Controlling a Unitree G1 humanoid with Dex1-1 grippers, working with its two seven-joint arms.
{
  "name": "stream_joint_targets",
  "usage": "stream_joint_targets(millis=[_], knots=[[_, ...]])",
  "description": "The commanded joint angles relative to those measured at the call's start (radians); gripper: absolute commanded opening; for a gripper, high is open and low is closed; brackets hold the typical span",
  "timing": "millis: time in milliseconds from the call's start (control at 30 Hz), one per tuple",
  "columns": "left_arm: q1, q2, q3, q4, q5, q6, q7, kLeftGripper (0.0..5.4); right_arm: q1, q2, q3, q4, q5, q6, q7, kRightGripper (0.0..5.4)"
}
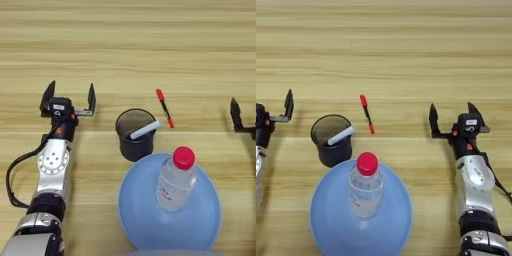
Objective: Move the objects on the table
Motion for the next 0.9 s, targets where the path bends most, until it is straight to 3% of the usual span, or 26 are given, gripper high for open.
stream_joint_targets(millis=[33, 433, 667, 767, 900], knots=[[-0.015, 0.007, -0.002, 0.006, 0.002, 0.003, -0.002, 5.4, -0.009, -0.013, 0.02, 0.024, -0.06, -0.044, -0.033, 5.38], [-0.02, 0.007, -0.003, 0.018, 0.006, 0.002, 0.001, 5.4, -0.02, -0.015, 0.025, 0.055, -0.08, -0.074, -0.051, 5.38], [-0.023, 0.002, -0.007, 0.024, 0.014, -0.001, 0.01, 5.4, -0.041, -0.013, 0.004, 0.046, 0.006, -0.03, 0.02, 5.38], [-0.019, 0.002, -0.009, 0.018, 0.015, 0.0, 0.012, 5.4, -0.048, -0.011, 0.021, -0.041, 0.041, 0.009, 0.064, 5.38], [-0.018, 0.001, -0.011, 0.015, 0.016, 0.0, 0.014, 5.4, -0.023, -0.024, 0.09, -0.268, 0.089, 0.106, 0.174, 5.38]])
